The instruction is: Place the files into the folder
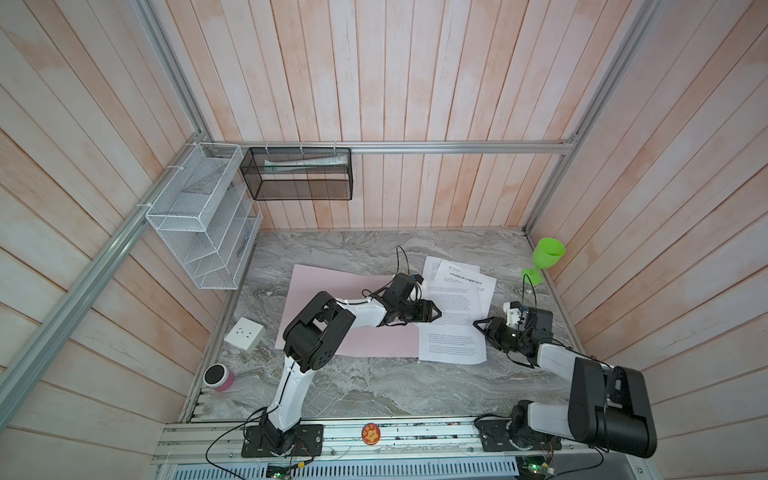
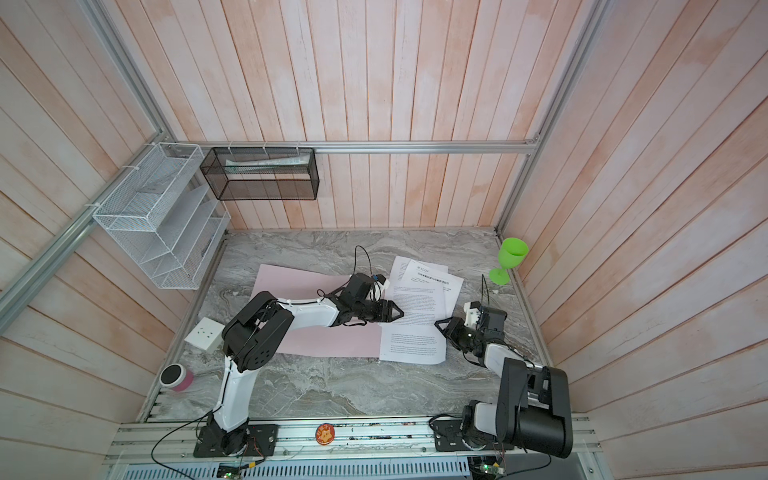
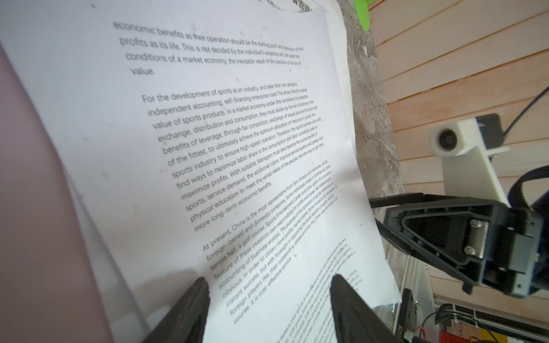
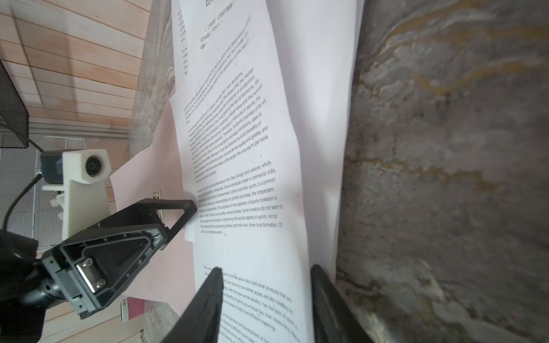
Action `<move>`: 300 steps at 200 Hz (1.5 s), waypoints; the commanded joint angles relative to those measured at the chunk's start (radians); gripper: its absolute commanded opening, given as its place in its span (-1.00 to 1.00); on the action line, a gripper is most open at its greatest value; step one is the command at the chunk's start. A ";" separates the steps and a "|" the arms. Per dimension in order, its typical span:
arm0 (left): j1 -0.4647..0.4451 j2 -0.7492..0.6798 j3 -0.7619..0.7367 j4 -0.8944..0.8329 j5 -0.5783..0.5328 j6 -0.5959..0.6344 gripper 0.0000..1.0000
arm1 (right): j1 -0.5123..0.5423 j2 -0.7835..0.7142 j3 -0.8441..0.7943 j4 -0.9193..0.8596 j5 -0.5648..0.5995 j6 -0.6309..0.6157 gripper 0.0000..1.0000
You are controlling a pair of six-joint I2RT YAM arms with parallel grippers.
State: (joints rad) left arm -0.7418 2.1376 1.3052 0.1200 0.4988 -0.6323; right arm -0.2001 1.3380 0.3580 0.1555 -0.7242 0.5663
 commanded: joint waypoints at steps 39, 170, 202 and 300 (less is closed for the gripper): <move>0.013 0.024 -0.030 0.019 0.023 0.002 0.29 | -0.004 0.044 0.004 0.064 -0.045 -0.008 -0.22; 0.032 0.028 -0.049 0.030 0.059 0.024 0.22 | -0.001 0.196 0.016 0.244 -0.220 0.085 -1.00; 0.037 -0.033 -0.050 0.015 0.084 0.025 0.38 | 0.003 0.179 -0.023 0.372 -0.300 0.193 -1.00; 0.271 -0.476 -0.192 -0.129 0.016 0.033 1.00 | 0.199 0.027 0.069 0.612 -0.350 0.553 -1.00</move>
State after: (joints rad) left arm -0.5587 1.7473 1.1702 0.0834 0.5724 -0.6353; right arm -0.0566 1.4006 0.3660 0.6605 -1.0573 0.9966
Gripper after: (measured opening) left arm 0.999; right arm 0.047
